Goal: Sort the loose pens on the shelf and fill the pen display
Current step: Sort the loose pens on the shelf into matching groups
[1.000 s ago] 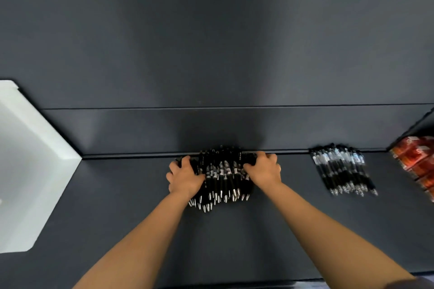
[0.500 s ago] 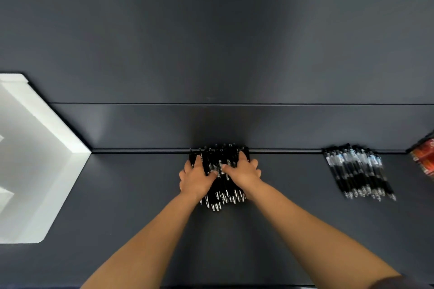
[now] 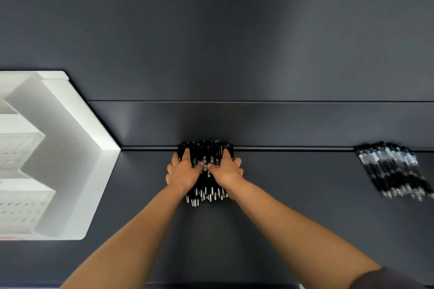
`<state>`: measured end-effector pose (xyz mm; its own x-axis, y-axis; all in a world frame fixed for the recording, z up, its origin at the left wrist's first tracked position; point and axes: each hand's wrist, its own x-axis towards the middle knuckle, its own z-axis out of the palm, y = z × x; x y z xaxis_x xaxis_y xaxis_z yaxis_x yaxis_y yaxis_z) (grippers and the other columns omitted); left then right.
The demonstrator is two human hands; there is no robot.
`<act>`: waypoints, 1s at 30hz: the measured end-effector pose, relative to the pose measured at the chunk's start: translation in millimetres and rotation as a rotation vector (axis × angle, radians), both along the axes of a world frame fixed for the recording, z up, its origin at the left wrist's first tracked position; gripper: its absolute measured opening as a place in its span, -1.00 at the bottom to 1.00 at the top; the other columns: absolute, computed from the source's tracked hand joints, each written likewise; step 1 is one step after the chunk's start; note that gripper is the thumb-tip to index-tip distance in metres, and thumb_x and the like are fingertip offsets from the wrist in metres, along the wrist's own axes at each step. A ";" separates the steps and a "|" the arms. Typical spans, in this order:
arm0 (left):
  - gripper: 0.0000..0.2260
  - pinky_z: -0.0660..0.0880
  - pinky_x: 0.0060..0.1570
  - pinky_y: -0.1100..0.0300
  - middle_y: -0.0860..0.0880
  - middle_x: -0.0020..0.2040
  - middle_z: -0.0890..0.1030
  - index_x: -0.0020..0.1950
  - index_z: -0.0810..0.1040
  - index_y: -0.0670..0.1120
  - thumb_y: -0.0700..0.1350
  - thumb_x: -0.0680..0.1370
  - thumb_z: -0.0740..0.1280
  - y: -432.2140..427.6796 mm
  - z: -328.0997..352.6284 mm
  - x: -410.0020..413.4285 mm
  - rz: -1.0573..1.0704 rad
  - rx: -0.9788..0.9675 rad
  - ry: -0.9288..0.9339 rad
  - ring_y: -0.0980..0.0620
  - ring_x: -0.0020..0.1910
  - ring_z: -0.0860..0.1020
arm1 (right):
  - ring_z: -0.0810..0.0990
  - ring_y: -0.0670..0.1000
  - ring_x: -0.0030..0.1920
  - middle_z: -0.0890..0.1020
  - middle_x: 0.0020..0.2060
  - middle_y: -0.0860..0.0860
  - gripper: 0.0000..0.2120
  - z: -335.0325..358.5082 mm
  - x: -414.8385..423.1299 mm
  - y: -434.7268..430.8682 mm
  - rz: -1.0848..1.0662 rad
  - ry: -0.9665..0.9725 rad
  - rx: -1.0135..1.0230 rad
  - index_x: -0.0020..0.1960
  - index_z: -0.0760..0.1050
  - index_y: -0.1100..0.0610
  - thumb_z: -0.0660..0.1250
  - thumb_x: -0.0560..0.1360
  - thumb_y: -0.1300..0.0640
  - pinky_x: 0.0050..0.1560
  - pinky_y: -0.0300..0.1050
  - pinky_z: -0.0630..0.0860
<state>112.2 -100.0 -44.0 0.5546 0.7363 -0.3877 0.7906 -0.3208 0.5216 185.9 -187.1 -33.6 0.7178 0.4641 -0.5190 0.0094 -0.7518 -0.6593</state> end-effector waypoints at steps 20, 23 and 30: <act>-0.36 0.15 0.40 -0.08 -0.13 0.54 -0.07 0.54 0.05 0.02 0.07 0.55 0.28 54.7 -2.0 -48.8 -0.185 0.090 -0.033 -0.24 0.48 0.04 | 0.19 0.25 0.41 0.14 0.45 0.15 -0.33 3.4 -30.6 38.6 0.096 -0.212 -0.167 0.53 0.01 0.03 0.22 0.55 -0.12 0.32 0.14 0.31; -0.40 0.19 0.39 -0.07 -0.12 0.53 -0.02 0.52 0.11 0.02 0.08 0.55 0.27 56.0 1.2 -52.3 -0.238 0.187 -0.020 -0.21 0.47 0.07 | 0.23 0.26 0.39 0.19 0.43 0.15 -0.37 5.6 -29.5 31.6 0.120 -0.273 -0.209 0.52 0.05 0.03 0.22 0.55 -0.12 0.31 0.16 0.31; -0.57 0.23 0.36 0.00 -0.05 0.48 0.16 0.43 0.30 0.04 -0.01 0.56 0.24 54.1 6.5 -52.8 -0.371 0.238 -0.045 -0.11 0.44 0.15 | 0.27 0.28 0.38 0.19 0.44 0.15 -0.38 6.0 -29.5 18.9 0.245 -0.321 -0.199 0.54 0.01 0.05 0.19 0.58 -0.04 0.33 0.14 0.33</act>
